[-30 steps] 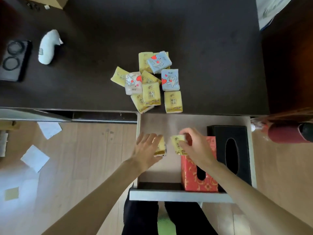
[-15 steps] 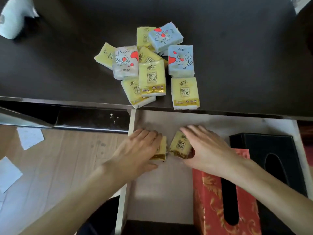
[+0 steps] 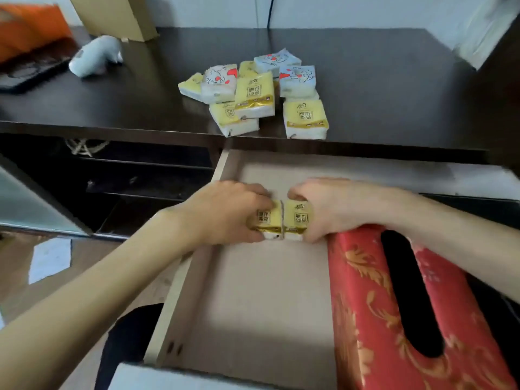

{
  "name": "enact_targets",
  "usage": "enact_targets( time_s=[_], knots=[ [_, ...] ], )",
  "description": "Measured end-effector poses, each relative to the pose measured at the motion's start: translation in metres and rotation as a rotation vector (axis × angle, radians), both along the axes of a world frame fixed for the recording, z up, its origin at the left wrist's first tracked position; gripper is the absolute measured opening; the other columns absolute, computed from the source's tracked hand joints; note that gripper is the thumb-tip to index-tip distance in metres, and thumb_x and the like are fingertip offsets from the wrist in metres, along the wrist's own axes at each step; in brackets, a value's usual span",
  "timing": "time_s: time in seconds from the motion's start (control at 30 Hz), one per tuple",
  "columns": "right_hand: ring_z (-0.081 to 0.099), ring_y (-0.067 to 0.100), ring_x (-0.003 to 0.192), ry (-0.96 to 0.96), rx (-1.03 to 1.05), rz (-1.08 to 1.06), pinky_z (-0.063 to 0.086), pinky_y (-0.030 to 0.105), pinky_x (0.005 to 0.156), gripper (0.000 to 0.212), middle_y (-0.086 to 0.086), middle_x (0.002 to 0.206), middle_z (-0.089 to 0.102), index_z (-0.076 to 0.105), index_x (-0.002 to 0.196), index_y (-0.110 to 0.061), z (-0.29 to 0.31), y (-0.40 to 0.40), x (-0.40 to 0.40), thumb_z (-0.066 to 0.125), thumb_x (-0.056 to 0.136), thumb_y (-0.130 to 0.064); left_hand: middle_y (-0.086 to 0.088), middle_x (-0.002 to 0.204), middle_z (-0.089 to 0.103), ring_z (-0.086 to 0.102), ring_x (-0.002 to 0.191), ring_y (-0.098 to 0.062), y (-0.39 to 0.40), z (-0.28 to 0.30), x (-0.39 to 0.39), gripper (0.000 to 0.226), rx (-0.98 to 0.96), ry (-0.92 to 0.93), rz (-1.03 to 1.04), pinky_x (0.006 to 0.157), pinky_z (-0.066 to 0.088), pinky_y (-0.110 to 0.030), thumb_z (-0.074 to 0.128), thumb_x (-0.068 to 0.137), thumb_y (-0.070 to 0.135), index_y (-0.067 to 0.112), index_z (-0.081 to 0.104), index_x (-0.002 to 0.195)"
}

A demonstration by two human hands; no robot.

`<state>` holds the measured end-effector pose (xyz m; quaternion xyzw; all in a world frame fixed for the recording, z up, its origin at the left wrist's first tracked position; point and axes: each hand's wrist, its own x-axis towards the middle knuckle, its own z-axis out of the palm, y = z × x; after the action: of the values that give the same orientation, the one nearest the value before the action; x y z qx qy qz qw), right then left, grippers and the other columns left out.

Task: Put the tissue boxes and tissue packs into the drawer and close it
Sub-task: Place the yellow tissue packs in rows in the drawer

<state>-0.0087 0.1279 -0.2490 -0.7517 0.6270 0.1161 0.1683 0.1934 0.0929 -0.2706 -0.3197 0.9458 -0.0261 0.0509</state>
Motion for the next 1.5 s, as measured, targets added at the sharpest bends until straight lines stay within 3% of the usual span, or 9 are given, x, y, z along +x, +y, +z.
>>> enact_targets(
  time_s=[0.17,0.4,0.6,0.77,0.93,1.03,1.2,1.37,1.5],
  knots=[
    [0.069,0.029,0.086,-0.027,-0.014,-0.133,0.063,0.043,0.075,0.059,0.006,0.099,0.069,0.066,0.106,-0.019,0.008,0.003,0.003,0.086,0.052,-0.028,0.012,0.119,0.064,0.064,0.106,-0.020,-0.001,0.007,-0.004,0.055,0.037,0.006,0.033,0.080,0.053,-0.039,0.058,0.074,0.066,0.034,0.062,0.119],
    [0.069,0.030,0.095,0.020,-0.059,-0.086,0.056,0.035,0.068,0.059,0.009,0.106,0.072,0.067,0.112,-0.015,0.006,0.005,0.011,0.086,0.057,-0.019,0.012,0.129,0.063,0.061,0.113,-0.017,-0.004,0.007,-0.005,0.061,0.082,0.033,0.012,0.086,0.053,-0.040,0.056,0.075,0.065,0.036,0.058,0.129],
    [0.058,0.020,0.092,-0.052,-0.119,-0.023,0.043,0.029,0.059,0.070,-0.005,0.103,0.060,0.058,0.117,-0.019,0.006,0.006,0.011,0.091,0.058,-0.038,0.011,0.127,0.060,0.057,0.115,-0.015,-0.004,0.006,-0.005,0.069,0.099,0.086,0.033,0.089,0.051,-0.038,0.063,0.072,0.065,0.032,0.055,0.133],
    [0.064,0.013,0.099,-0.272,-0.308,-0.094,0.054,0.039,0.088,0.057,-0.009,0.106,0.067,0.071,0.116,-0.031,0.004,0.017,0.004,0.074,0.068,-0.061,0.012,0.118,0.065,0.058,0.108,-0.006,-0.005,0.007,0.004,0.043,0.212,0.425,0.087,0.094,0.050,-0.035,0.064,0.085,0.046,0.028,0.065,0.125],
    [0.067,0.005,0.071,-0.745,-0.756,-0.161,0.051,0.019,0.067,0.013,-0.016,0.078,0.074,0.077,0.083,-0.031,0.013,0.024,-0.007,0.066,0.086,-0.037,0.016,0.098,0.066,0.061,0.092,-0.003,0.005,0.011,0.017,0.021,0.120,0.964,0.143,0.081,0.054,-0.036,0.055,0.090,0.032,0.026,0.070,0.103],
    [0.058,0.011,0.083,-0.605,-0.977,-0.050,0.048,0.027,0.067,0.015,-0.012,0.088,0.066,0.074,0.099,-0.026,0.037,0.008,-0.017,0.067,0.088,-0.034,0.013,0.099,0.065,0.061,0.093,-0.006,-0.003,0.043,0.016,0.019,-0.163,1.033,0.033,0.077,0.055,-0.032,0.054,0.090,0.027,0.024,0.067,0.103],
    [0.042,0.012,0.122,-0.164,-0.872,0.012,0.040,0.031,0.075,0.039,-0.010,0.130,0.056,0.072,0.123,-0.024,0.048,-0.011,-0.035,0.064,0.094,-0.048,-0.002,0.147,0.050,0.044,0.134,-0.021,-0.036,0.079,0.005,0.059,-0.128,0.749,0.222,0.101,0.046,-0.041,0.057,0.092,0.027,0.016,0.042,0.148],
    [0.044,0.006,0.123,-0.225,-0.858,-0.029,0.047,0.036,0.077,0.026,-0.018,0.132,0.054,0.071,0.085,-0.032,0.039,0.004,-0.060,0.066,0.086,-0.058,-0.008,0.116,0.070,0.058,0.109,-0.031,-0.045,0.077,-0.006,0.036,-0.309,0.564,0.214,0.093,0.043,-0.041,0.058,0.088,0.026,0.014,0.068,0.120],
    [0.045,0.006,0.128,-0.298,-0.647,-0.061,0.043,0.038,0.089,0.035,-0.017,0.146,0.049,0.061,0.063,-0.029,0.042,0.007,-0.069,0.075,0.078,-0.058,-0.007,0.114,0.065,0.057,0.109,-0.030,-0.047,0.077,-0.017,0.040,-0.298,0.563,0.168,0.094,0.040,-0.040,0.068,0.087,0.030,0.016,0.068,0.124]
  ],
)
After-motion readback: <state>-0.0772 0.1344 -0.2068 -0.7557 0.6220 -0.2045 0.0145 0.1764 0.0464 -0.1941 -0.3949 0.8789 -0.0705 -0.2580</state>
